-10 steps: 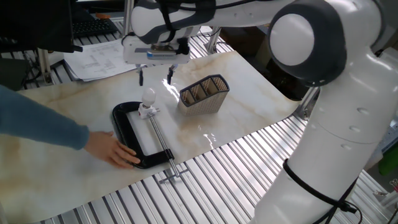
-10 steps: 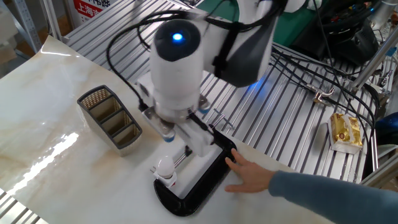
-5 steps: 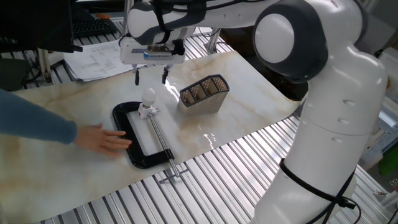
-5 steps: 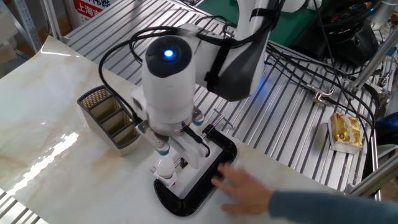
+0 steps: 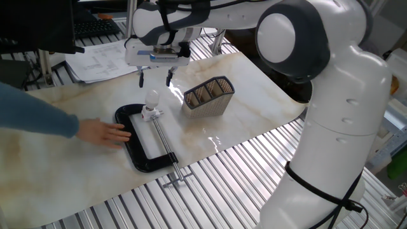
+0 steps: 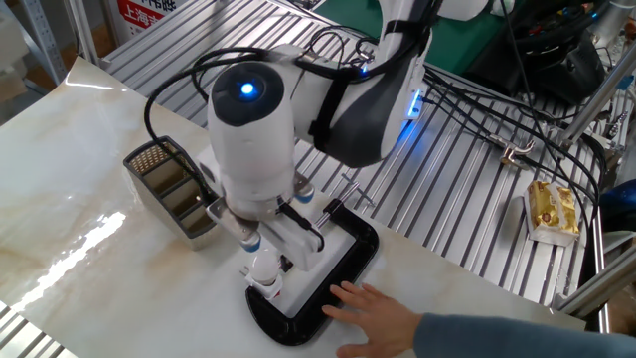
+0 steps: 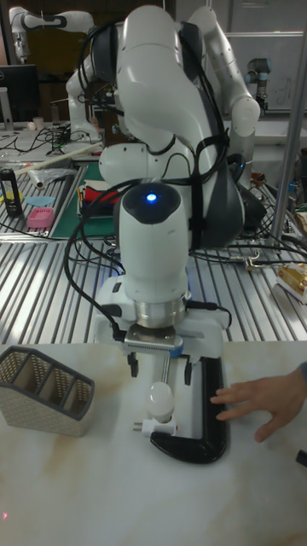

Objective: Install the light bulb by rotating it

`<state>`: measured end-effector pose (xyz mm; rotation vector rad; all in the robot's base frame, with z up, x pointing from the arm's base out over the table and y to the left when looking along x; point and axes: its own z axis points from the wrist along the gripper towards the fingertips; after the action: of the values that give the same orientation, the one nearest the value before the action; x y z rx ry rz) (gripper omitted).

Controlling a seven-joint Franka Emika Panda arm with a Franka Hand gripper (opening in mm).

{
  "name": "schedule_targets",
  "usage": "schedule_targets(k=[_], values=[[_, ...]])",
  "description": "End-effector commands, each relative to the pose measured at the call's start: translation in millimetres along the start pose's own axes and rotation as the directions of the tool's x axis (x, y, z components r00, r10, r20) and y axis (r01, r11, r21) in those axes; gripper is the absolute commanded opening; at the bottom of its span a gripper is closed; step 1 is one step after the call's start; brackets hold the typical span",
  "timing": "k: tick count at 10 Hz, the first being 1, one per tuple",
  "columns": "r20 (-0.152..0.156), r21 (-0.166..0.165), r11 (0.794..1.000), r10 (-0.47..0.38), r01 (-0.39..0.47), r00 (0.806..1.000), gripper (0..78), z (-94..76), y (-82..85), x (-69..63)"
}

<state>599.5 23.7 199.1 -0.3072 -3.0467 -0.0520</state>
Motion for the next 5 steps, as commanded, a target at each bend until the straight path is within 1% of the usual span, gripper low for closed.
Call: schedule_targets(k=[1, 3, 5], values=[[0.005, 0.0, 1.0, -0.005, 0.005, 1.0, 77.4, 4.9, 3.1, -4.4], [0.007, 0.0, 1.0, -0.006, 0.006, 1.0, 77.4, 8.5, 6.0, -7.0], [0.013, -0.001, 1.0, -0.013, 0.013, 1.0, 77.4, 14.7, 3.4, -9.1]])
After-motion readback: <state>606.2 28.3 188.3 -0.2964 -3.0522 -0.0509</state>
